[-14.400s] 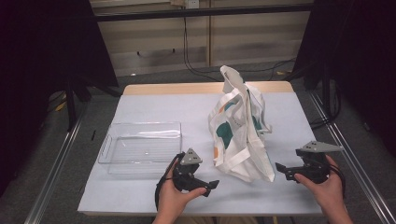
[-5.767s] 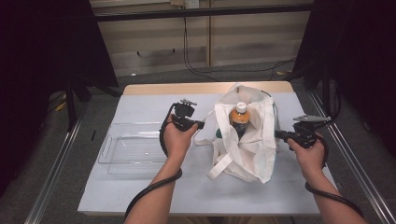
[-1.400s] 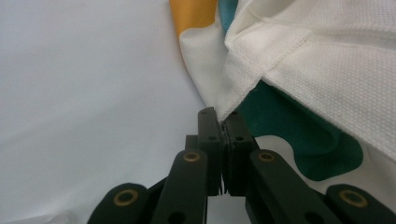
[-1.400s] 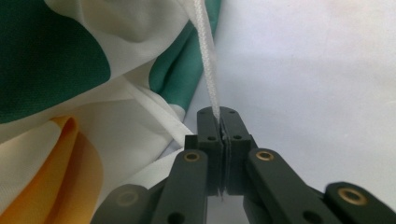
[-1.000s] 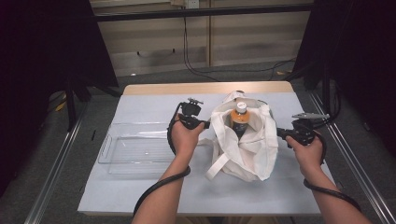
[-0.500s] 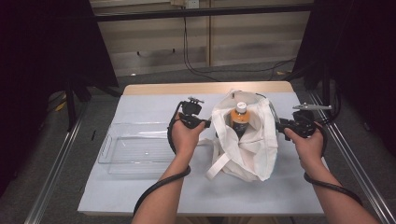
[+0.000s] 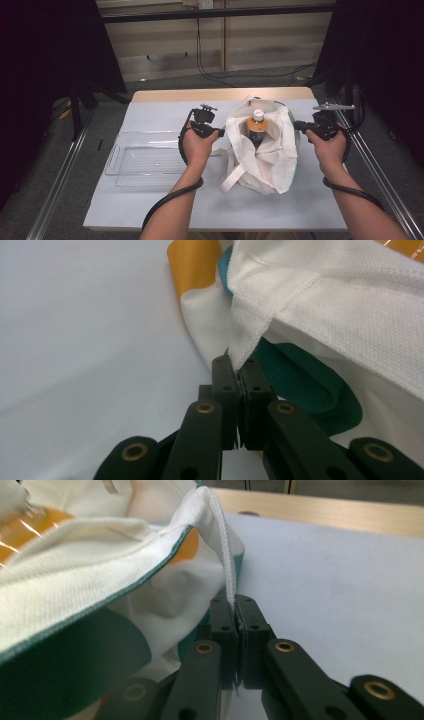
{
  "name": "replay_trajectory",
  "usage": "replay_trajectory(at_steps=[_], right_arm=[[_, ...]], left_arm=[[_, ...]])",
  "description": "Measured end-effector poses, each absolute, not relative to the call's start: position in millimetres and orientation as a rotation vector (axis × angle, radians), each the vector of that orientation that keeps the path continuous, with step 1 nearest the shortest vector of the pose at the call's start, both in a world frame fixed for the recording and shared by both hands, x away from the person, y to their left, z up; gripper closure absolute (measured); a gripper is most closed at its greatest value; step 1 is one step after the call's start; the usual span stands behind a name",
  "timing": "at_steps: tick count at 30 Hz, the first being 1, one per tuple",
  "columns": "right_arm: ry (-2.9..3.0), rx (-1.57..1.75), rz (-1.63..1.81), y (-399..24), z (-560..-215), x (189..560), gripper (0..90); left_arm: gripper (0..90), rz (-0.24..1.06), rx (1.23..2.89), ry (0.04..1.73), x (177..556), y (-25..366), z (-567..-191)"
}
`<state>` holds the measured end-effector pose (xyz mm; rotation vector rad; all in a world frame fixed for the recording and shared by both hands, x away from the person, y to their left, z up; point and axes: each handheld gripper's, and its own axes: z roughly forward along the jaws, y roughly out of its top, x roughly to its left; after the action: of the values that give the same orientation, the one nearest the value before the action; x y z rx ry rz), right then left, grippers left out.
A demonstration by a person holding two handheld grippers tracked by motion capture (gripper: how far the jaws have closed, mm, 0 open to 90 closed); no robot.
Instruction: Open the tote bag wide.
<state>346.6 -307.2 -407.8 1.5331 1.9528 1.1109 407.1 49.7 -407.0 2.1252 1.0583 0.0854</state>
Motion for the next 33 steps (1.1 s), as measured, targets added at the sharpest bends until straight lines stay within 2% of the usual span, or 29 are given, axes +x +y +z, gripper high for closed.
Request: replay_trajectory(at_steps=[13, 22, 28, 29, 33], right_arm=[[2.015, 1.6, 1.04, -315.7, -447.4, 339.4, 88.3], [2.02, 1.572, 1.073, -312.9, -438.1, 339.7, 88.0], [2.016, 1.548, 1.089, -309.0, -428.3, 339.5, 85.3], [2.017, 1.545, 1.087, -307.8, -426.1, 339.5, 83.3], [2.013, 1.553, 1.088, -306.9, -420.8, 339.2, 77.7]], left_arm=[[88.0, 0.085, 2.153, 1.066, 409.0, 48.4, -408.7], [86.9, 0.07, 2.13, 1.064, 408.5, 49.2, -403.8], [77.0, 0.06, 2.109, 1.072, 406.8, 52.7, -398.0], [68.7, 0.067, 2.104, 1.081, 406.3, 54.5, -395.7], [64.7, 0.064, 2.098, 1.075, 405.3, 59.3, -388.9]])
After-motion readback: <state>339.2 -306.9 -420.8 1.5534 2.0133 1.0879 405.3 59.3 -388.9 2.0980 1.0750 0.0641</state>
